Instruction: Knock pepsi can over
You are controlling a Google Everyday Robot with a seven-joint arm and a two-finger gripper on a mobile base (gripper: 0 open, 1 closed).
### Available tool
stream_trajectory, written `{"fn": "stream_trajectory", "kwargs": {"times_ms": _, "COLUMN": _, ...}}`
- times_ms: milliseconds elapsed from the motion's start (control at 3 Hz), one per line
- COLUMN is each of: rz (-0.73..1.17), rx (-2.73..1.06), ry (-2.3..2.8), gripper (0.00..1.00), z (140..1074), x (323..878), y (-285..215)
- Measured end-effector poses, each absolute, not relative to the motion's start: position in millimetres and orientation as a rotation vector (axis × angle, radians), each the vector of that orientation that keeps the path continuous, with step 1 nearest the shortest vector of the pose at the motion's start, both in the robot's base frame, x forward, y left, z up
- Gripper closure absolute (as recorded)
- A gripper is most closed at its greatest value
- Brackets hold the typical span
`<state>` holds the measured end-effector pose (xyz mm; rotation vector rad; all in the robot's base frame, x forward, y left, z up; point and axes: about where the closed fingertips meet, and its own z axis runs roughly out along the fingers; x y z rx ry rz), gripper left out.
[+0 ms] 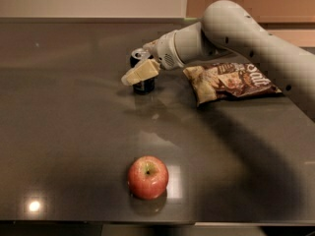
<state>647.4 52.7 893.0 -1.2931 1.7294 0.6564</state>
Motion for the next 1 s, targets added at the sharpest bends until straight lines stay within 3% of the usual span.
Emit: {"fn": "stream_trajectory", "kwargs": {"times_ms": 1000, "rz": 0.678, "rx": -1.376, "ry": 1.714, "gripper": 0.87, "z": 923.6, "x": 625.8, "y": 46.8}}
